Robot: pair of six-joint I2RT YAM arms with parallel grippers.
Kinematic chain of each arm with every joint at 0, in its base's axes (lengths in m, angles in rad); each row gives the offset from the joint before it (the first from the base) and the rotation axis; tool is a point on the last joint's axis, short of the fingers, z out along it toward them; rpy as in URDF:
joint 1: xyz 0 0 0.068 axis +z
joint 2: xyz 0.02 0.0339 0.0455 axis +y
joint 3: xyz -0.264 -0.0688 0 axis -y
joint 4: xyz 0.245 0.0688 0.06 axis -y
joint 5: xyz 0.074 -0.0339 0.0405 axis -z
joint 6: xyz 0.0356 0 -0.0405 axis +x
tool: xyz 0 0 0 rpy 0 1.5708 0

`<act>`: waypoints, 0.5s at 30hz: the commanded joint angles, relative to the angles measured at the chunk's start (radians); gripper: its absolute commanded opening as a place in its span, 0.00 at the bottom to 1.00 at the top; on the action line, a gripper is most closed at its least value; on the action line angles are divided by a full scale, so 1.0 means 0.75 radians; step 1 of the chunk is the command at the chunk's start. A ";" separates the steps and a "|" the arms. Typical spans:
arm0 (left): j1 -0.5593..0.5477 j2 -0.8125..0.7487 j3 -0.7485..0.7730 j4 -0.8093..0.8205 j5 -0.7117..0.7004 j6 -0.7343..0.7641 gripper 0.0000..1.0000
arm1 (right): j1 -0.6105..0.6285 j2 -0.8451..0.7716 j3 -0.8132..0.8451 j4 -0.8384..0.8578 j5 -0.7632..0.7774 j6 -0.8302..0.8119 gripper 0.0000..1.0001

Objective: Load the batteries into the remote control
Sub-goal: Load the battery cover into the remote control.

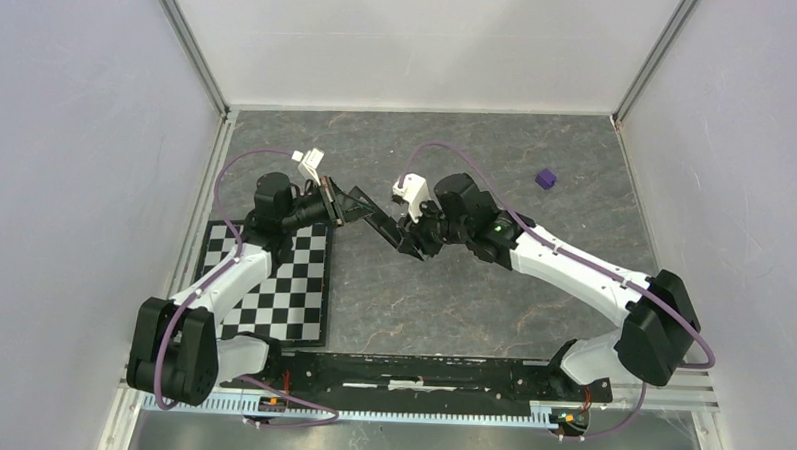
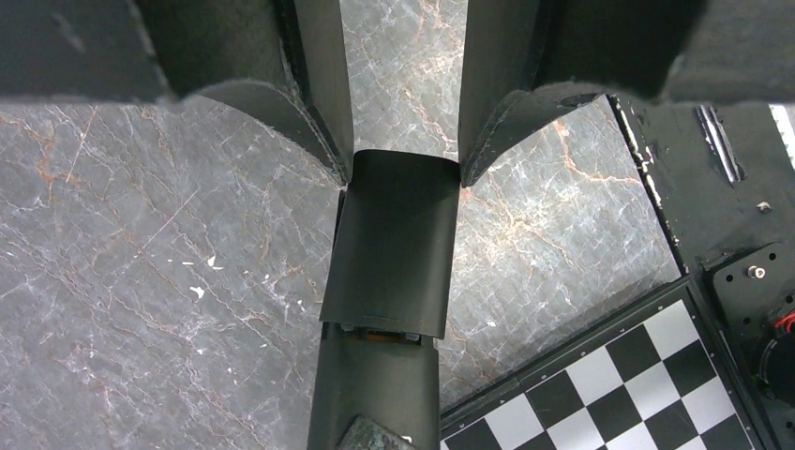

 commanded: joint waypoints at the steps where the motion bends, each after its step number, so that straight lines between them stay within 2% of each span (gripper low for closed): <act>1: -0.005 -0.024 0.044 0.027 0.018 -0.061 0.02 | 0.022 0.024 0.084 -0.041 0.056 -0.048 0.37; 15: -0.005 0.032 0.126 -0.049 0.124 -0.095 0.02 | 0.035 0.047 0.084 -0.041 0.071 -0.127 0.38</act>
